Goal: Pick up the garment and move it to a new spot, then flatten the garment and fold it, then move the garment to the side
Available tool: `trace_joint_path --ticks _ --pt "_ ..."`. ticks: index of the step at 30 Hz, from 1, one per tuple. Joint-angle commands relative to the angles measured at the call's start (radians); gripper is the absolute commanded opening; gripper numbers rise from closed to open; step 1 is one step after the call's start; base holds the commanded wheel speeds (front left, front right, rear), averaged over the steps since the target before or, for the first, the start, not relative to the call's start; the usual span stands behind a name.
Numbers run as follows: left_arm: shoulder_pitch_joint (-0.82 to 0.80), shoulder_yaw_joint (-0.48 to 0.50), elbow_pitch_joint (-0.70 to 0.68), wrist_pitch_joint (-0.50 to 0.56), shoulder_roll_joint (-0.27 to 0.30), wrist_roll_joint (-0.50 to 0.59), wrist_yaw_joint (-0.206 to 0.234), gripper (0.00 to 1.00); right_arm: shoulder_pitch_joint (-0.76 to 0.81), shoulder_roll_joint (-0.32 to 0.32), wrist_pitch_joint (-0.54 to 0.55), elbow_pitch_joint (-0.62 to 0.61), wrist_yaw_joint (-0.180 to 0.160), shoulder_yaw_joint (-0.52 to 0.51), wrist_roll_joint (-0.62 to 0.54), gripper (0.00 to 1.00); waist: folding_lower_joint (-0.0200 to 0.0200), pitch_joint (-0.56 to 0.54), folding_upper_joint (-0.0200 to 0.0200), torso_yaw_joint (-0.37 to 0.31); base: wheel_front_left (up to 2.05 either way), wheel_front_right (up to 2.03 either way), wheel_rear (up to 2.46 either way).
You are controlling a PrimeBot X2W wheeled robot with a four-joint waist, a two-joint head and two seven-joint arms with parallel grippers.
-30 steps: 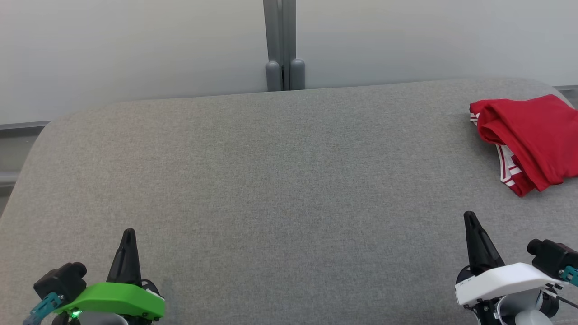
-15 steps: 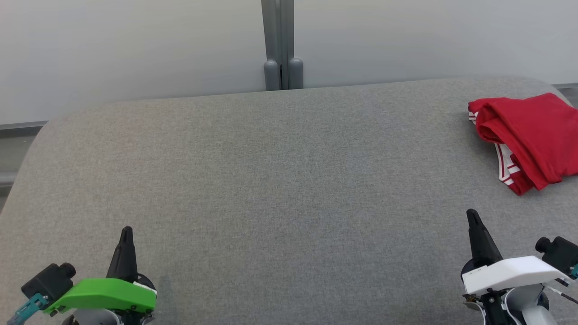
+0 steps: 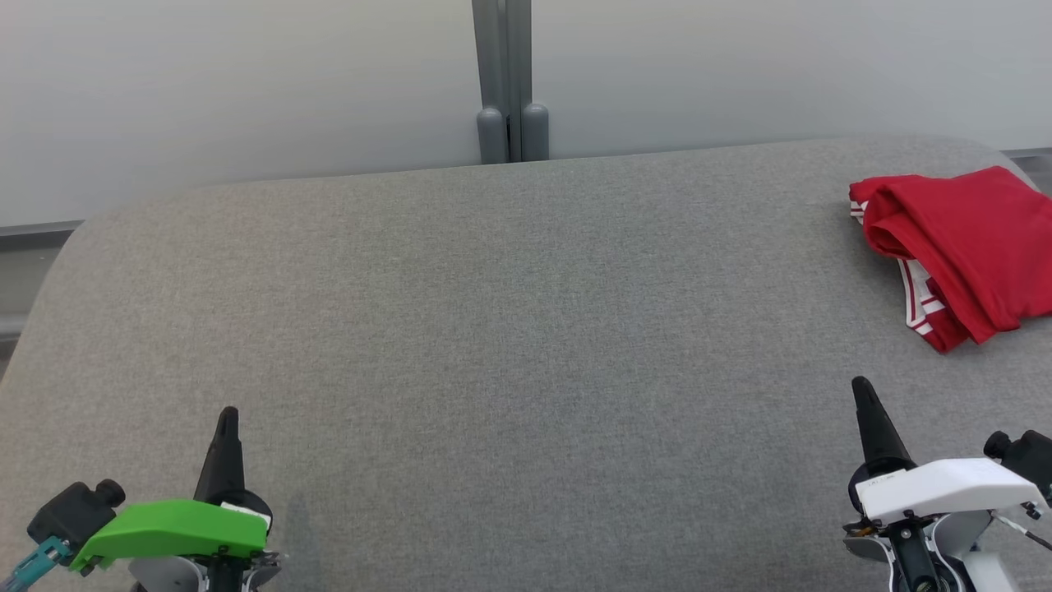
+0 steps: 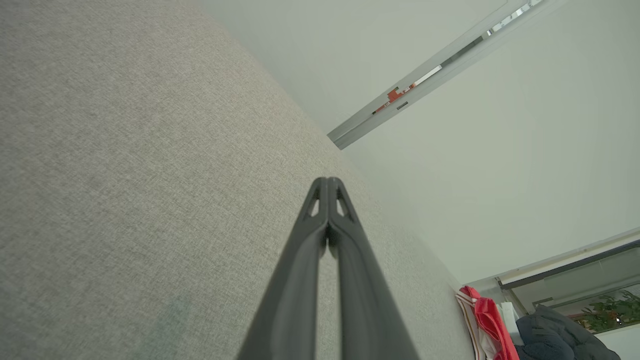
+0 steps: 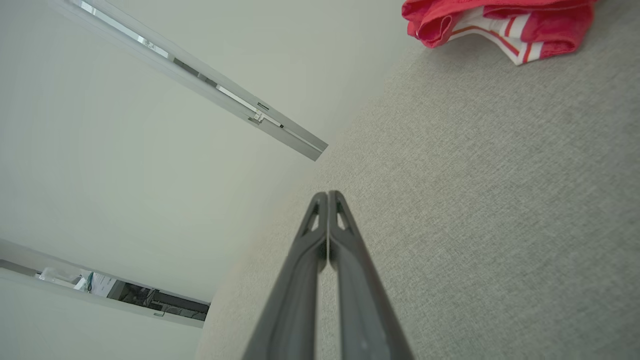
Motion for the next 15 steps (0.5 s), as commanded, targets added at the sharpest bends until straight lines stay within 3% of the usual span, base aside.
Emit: trace_joint_path --ticks 1,15 --pt "-0.029 0.011 -0.008 0.005 0.001 -0.031 -0.007 0.0 -0.024 0.0 0.007 -0.005 0.001 -0.007 0.031 0.0 0.0 0.0 0.0 0.0 0.0 0.0 0.0" --pt "-0.041 0.037 -0.001 0.04 -0.014 -0.165 -0.023 0.0 -0.039 0.009 0.046 0.008 0.001 -0.025 0.174 0.0 0.0 0.003 0.0 -0.005 0.0 0.0 0.0"
